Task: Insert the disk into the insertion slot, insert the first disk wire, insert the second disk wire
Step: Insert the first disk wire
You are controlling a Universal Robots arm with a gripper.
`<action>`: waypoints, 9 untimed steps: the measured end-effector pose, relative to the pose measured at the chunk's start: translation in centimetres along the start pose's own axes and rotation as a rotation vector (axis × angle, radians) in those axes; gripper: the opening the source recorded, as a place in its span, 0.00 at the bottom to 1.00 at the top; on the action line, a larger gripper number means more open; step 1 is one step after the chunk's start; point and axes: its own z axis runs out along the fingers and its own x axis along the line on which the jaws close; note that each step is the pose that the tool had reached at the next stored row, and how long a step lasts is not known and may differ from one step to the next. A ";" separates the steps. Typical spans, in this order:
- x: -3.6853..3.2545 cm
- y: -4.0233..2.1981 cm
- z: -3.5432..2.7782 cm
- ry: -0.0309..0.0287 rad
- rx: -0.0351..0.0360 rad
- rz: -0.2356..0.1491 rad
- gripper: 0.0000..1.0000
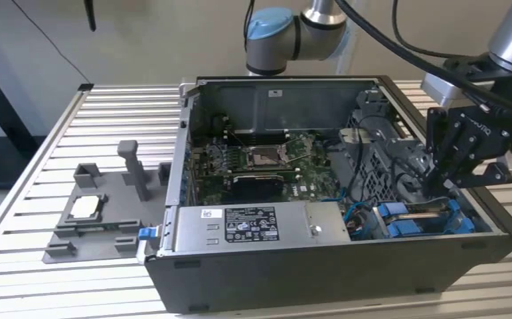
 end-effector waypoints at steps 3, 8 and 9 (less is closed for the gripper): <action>0.05 -0.10 0.30 -0.0001 0.0008 0.009 0.19; 0.14 -0.41 0.59 -0.0003 0.0009 0.020 0.19; 0.16 -0.50 0.64 -0.0004 0.0009 0.021 0.19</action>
